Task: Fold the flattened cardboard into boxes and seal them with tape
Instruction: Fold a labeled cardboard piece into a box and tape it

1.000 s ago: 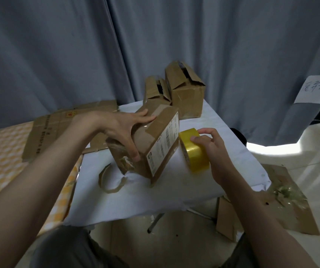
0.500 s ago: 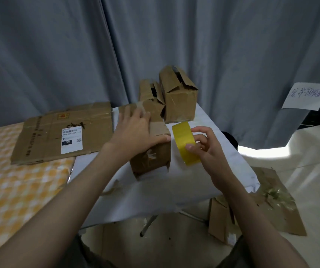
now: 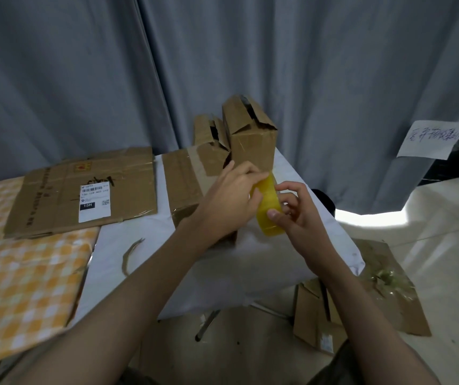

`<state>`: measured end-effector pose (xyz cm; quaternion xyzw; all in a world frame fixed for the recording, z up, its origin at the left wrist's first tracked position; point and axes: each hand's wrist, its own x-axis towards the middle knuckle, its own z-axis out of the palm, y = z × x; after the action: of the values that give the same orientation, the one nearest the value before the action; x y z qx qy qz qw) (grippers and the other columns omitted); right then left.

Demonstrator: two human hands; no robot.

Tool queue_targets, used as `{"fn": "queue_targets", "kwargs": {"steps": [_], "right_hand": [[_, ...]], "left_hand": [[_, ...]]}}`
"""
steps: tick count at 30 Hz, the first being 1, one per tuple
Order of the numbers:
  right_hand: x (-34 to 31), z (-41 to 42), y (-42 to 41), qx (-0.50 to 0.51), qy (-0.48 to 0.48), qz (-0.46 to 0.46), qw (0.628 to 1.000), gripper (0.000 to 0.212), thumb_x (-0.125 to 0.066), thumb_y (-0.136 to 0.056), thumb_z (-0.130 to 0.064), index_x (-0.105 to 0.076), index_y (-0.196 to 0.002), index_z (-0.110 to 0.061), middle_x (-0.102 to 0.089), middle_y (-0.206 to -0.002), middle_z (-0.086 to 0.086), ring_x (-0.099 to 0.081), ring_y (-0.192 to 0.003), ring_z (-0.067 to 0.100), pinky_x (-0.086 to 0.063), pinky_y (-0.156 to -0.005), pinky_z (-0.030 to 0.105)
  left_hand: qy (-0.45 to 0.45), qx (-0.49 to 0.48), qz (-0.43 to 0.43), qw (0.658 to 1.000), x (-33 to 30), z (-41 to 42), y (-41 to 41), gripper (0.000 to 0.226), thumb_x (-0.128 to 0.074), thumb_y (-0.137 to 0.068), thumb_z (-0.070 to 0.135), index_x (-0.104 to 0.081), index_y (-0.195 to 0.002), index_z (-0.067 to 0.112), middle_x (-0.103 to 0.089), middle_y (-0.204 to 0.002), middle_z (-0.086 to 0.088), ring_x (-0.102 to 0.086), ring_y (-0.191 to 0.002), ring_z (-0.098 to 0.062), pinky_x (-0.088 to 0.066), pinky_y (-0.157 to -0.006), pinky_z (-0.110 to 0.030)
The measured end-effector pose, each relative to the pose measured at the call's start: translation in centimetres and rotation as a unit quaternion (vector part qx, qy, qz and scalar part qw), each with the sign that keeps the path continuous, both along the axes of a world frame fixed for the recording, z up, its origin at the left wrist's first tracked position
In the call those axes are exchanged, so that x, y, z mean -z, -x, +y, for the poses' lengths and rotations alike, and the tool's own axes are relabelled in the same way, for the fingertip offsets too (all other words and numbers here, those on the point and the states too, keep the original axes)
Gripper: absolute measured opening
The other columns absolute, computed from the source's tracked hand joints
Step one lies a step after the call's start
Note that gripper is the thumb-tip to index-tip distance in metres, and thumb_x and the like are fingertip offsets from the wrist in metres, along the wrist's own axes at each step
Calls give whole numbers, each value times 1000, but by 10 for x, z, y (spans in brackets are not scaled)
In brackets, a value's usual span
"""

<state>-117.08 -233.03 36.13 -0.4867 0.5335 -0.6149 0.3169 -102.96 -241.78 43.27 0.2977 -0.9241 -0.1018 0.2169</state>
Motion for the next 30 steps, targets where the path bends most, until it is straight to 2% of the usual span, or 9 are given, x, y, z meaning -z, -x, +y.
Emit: {"fn": "queue_targets", "kwargs": {"steps": [3,6,9,13,18,22,24,27,30], "right_hand": [[1,-1,-1,-2,2,5,1000,39,-67,-91,-2,-50,-122,-19,-58,-101,27,-54,-79,20,-51,-74,32],[3,-2,-1,-5,7,10,1000,38,-68,-92,-5,-50,-121,-21,-59,-100,28,-55,-82,35,-51,-75,38],[5,-3,-1,1,5,18,1000,37,-68,-92,-7,-50,-121,-22,-63,-97,18,-57,-83,33,-52,-76,37],[4,-4,-3,4,-3,39,999,40,-70,-90,-7,-50,-122,-20,-62,-96,11,-56,-77,13,-51,-72,23],[3,-3,-3,10,-13,64,998,40,-71,-90,-10,-50,-121,-24,-62,-100,14,-57,-81,20,-52,-73,29],[4,-1,0,19,-22,92,995,40,-70,-90,-12,-49,-122,-26,-58,-98,9,-55,-81,13,-52,-72,27],[3,0,1,21,-22,104,994,39,-70,-91,-13,-50,-121,-28,-57,-93,5,-53,-77,10,-50,-71,24],[0,1,1,36,-18,107,993,32,-68,-92,-16,-52,-119,-24,-61,-89,11,-51,-69,13,-47,-67,30],[-4,3,2,45,-37,68,996,25,-66,-95,-27,-55,-117,-25,-67,-88,10,-54,-68,13,-45,-65,27]], "left_hand": [[43,1,21,999,11,5,-2,40,-51,-92,14,-62,-130,10,-58,-116,-4,-52,-105,-18,-41,-103,-41],[53,-4,34,998,17,12,-2,38,-51,-91,22,-64,-126,11,-57,-113,-4,-54,-100,-18,-48,-88,-40],[81,-4,39,996,19,18,-3,36,-52,-92,26,-66,-121,10,-57,-110,-4,-55,-95,-17,-49,-83,-36],[56,-40,96,993,16,18,0,21,-61,-95,23,-72,-111,14,-62,-105,-2,-58,-92,-15,-51,-80,-34],[20,-78,113,990,8,10,11,3,-70,-88,18,-71,-87,17,-63,-89,4,-58,-80,-12,-53,-73,-36],[25,-65,69,995,6,7,15,5,-61,-94,17,-65,-93,14,-58,-95,0,-56,-84,-14,-51,-75,-34],[47,-44,42,997,5,8,18,11,-52,-98,14,-62,-100,8,-57,-100,-7,-55,-90,-20,-47,-79,-35],[61,-33,-17,997,5,12,21,20,-45,-100,11,-55,-111,-2,-56,-112,-19,-52,-104,-32,-37,-86,-33],[-2,-13,-21,1000,1,15,17,17,-42,-102,12,-51,-110,0,-57,-108,-17,-53,-94,-26,-33,-75,-27]]}}
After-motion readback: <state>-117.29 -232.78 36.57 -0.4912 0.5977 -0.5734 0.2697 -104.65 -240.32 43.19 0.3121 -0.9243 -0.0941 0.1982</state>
